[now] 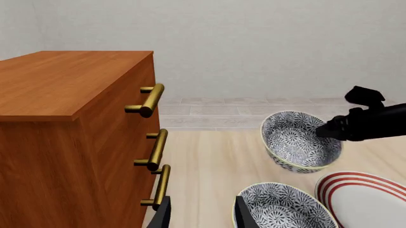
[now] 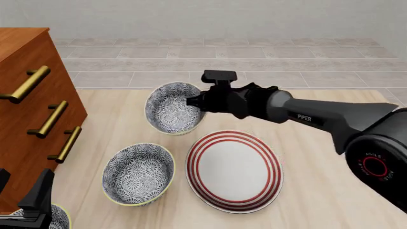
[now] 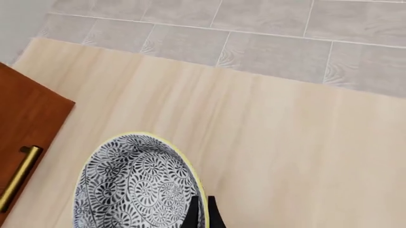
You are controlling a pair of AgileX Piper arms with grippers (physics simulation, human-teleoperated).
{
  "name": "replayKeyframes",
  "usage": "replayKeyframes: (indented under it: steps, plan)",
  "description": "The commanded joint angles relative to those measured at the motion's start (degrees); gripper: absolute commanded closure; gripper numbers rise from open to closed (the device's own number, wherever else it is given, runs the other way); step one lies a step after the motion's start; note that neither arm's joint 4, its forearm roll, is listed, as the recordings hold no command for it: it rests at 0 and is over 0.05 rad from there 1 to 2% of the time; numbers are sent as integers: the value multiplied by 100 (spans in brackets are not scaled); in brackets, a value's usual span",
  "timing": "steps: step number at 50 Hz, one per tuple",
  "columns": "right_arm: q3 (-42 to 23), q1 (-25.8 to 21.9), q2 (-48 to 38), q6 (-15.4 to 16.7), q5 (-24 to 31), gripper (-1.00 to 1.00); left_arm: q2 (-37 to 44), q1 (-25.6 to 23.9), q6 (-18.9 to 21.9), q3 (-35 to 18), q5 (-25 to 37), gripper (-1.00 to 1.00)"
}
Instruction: Pick up the bowl and put it in the front on the plate.
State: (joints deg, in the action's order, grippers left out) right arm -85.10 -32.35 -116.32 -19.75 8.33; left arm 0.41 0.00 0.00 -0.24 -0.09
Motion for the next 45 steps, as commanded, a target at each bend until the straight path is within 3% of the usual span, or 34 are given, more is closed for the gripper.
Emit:
replayKeyframes:
  steps: [1,32,45]
  plan:
    - [900,72,821,-26,-273,100,0,0,0,0,0,-100]
    - [2660,60,2394,-212,-679,100,1,-1,-1,0,0,-100]
    - [3752,-97,2898,-623,-1340,100,0,1,-3,0,0,-100]
